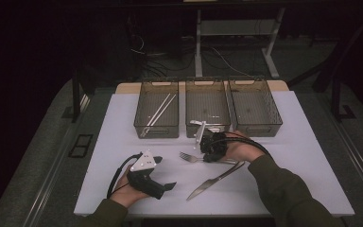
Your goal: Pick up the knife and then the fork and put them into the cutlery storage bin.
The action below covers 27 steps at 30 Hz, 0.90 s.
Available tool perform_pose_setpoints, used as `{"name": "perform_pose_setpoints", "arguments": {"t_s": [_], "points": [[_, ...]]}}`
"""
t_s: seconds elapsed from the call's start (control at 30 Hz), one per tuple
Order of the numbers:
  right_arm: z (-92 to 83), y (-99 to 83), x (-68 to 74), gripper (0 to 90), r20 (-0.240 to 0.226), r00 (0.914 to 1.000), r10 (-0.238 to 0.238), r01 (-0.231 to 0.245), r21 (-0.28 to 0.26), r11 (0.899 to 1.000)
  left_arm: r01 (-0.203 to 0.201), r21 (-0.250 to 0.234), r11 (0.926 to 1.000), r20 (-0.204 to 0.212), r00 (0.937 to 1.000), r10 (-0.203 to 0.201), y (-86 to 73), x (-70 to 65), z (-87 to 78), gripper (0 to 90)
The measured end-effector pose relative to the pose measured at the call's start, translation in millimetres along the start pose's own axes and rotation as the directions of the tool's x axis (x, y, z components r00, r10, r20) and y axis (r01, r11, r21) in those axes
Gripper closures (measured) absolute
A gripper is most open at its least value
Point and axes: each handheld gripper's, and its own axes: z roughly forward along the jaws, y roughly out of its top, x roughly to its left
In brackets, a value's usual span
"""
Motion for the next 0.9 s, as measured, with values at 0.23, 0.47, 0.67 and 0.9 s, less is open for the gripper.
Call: {"name": "perform_pose_setpoints", "arguments": {"t_s": [0.23, 0.47, 0.67, 0.9], "points": [[-17.8, -15.9, -2.5, 85.1, 0.003, 0.9976, 0.069, -0.067, -0.155, 0.986, -0.006, 0.004, 1.0000, -0.002, 1.0000, 0.006, 0.0, 0.3, -0.3, 0.0], [-31.2, -41.0, 2.8, 85.0, 0.002, 0.9870, 0.160, -0.151, -0.335, 0.930, -0.004, 0.006, 1.0000, -0.004, 1.0000, 0.004, -0.1, 0.4, 0.2, 0.0], [-41.5, -59.6, 6.3, 85.0, 0.019, 0.9730, 0.230, -0.198, -0.443, 0.874, -0.004, 0.007, 1.0000, -0.005, 1.0000, 0.004, -0.3, 0.6, 0.6, 0.0], [-59.5, -80.3, 6.9, 85.0, 0.012, 0.9444, 0.329, -0.266, -0.558, 0.786, 0.003, 0.008, 1.0000, -0.007, 1.0000, -0.003, -1.1, 1.8, 0.2, 0.0]]}}
